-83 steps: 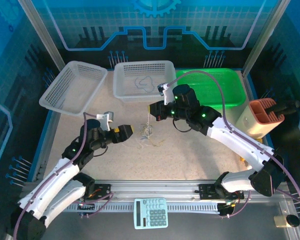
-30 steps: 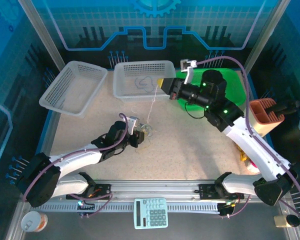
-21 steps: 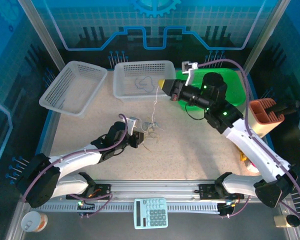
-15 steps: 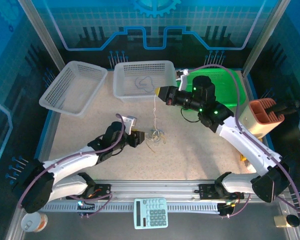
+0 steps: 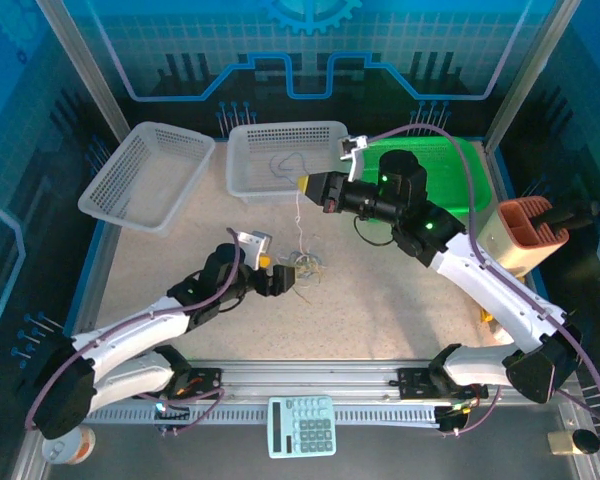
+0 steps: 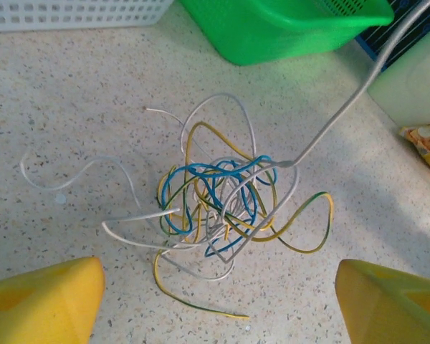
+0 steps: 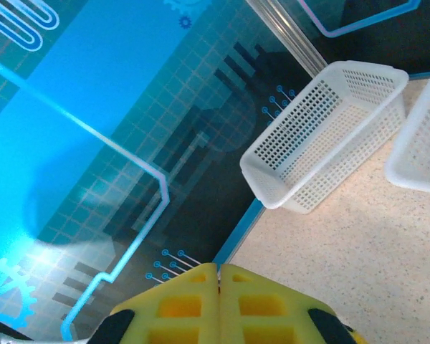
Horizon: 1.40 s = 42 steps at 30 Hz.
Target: Untangle the cables
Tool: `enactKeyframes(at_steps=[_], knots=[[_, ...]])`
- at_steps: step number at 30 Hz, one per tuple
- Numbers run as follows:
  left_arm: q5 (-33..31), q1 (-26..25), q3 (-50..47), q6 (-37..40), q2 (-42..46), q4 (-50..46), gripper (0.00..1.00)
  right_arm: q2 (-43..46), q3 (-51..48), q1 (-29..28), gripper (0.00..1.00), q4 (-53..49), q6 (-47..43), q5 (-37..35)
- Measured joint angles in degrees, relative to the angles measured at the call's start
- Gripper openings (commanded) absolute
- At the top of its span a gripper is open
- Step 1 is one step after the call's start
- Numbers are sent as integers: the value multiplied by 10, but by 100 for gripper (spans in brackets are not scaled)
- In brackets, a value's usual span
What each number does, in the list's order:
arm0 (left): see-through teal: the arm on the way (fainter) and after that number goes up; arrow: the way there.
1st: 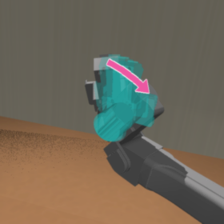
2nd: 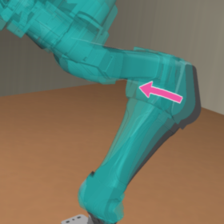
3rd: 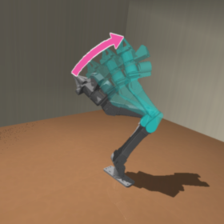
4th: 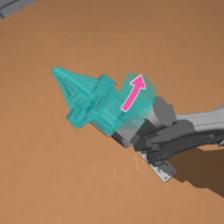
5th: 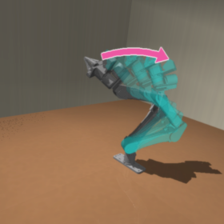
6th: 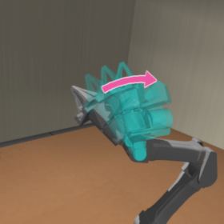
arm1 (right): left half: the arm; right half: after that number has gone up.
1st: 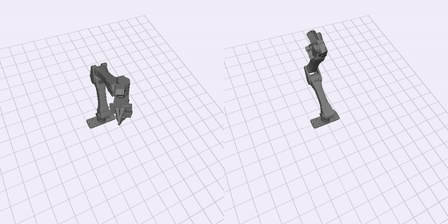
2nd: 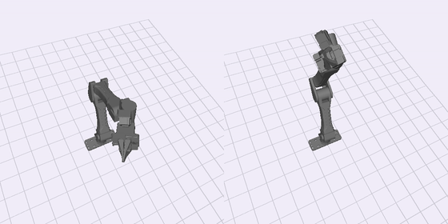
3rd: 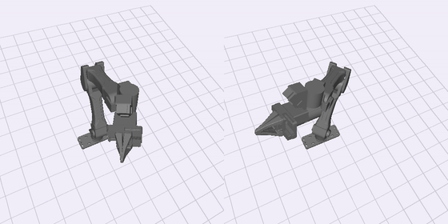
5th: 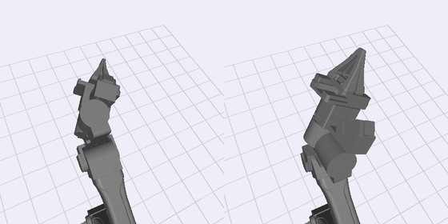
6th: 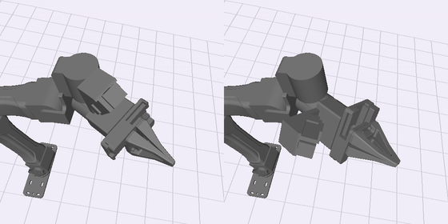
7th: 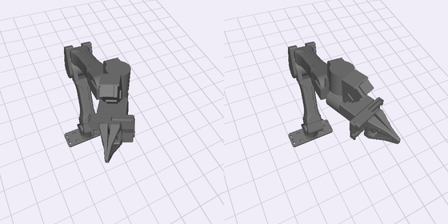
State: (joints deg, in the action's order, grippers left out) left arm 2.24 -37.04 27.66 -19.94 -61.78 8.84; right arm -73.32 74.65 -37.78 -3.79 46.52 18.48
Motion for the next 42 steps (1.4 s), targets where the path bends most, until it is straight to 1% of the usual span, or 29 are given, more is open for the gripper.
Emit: enactKeyframes(at_steps=[3, 4, 5, 11, 12, 15, 19, 26, 35, 38, 42], knots=[[1, 0, 12, 5, -27, 1, 89, -3, 9, -7, 0, 0, 0, 0], [1, 0, 16, 5, -37, 4, 86, -4, 11, -9, 0, 0, 0, 0], [2, 0, 22, 6, -50, 7, 82, -5, 13, -12, 0, 0, 0, 0], [9, 0, 31, 7, -105, 26, 30, -9, 23, -18, 0, -3, 0, 0], [12, 0, 31, 7, -110, 29, 25, -9, 28, -18, 0, -6, -1, 0], [17, 0, 30, 5, -114, 37, 13, -9, 47, -16, 0, -16, -5, 0], [17, 0, 21, 5, -113, 53, 12, -9, 82, 2, 0, -26, -9, 2], [16, 0, -16, 4, -110, 56, 9, -5, 153, 69, 0, -29, -6, 17], [14, 0, -23, 4, -94, 57, 9, 25, 170, 119, 0, -25, 10, 33], [14, 0, -29, 2, -92, 56, 9, 21, 189, 148, 0, -26, 23, 47], [14, 0, -38, -6, -90, 56, 9, 2, 251, 203, 0, -18, 44, 67]])
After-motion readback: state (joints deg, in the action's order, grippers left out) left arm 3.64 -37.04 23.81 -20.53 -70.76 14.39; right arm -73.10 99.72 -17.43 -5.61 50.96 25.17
